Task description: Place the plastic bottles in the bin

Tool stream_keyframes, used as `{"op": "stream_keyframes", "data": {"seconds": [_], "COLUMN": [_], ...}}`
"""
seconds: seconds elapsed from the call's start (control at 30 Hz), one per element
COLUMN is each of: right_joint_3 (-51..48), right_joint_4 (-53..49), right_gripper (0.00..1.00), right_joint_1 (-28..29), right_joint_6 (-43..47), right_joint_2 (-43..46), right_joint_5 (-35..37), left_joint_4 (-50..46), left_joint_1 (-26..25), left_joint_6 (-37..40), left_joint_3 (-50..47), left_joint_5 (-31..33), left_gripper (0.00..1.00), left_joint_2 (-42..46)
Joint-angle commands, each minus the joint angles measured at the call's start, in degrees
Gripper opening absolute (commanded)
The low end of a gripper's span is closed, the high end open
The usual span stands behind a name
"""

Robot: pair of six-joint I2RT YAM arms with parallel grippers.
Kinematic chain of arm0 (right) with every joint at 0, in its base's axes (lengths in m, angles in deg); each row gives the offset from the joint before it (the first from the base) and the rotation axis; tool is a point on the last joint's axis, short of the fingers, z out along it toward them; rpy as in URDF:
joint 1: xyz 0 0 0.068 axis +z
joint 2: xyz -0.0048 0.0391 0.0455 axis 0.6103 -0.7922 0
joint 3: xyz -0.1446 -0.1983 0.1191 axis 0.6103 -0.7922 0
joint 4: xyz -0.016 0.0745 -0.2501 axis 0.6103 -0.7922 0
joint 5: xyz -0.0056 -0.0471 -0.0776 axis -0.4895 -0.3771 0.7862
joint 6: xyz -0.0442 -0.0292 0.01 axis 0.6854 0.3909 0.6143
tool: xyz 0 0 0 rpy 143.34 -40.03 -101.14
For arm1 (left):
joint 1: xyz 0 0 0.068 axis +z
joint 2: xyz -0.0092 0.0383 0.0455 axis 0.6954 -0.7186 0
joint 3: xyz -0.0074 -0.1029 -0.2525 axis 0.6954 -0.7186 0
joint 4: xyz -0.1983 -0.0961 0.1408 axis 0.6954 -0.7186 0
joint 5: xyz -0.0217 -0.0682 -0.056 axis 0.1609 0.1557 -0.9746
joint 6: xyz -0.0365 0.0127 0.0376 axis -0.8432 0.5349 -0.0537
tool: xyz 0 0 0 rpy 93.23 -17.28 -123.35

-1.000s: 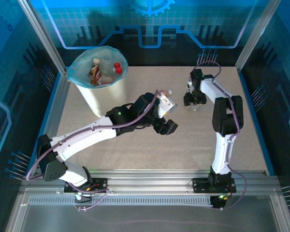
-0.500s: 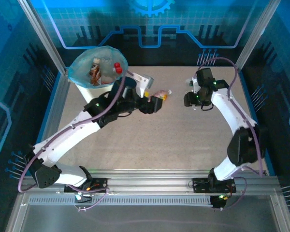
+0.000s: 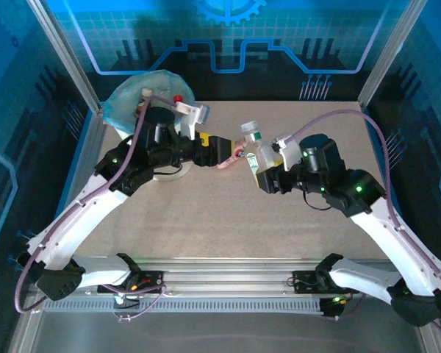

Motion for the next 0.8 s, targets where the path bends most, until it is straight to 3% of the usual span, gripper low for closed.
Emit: {"op": "stream_keyframes", "data": {"seconds": [0.0, 0.37, 0.77], "right_joint_3": [-1.0, -2.0, -1.7], "right_joint_4": [5.3, 11.9, 14.8], "right_gripper": [0.56, 0.55, 0.54], "right_joint_1": [2.9, 14.5, 20.3], "right_joint_6": [0.9, 3.1, 5.5], "right_joint_2": [0.8, 0.9, -1.1], "right_joint_5": [-5.0, -1.4, 0.6], "left_joint_4": [1.9, 2.4, 4.6], "left_joint_1": [0.3, 0.3, 0.2], "left_joint_6": [-2.7, -1.9, -0.1], "left_joint_3": [1.3, -1.2, -7.3], "left_joint_5": [-7.9, -7.8, -5.5], "left_gripper": [0.78, 0.79, 0.79], "left_joint_2": [2.9, 6.4, 12.9]}}
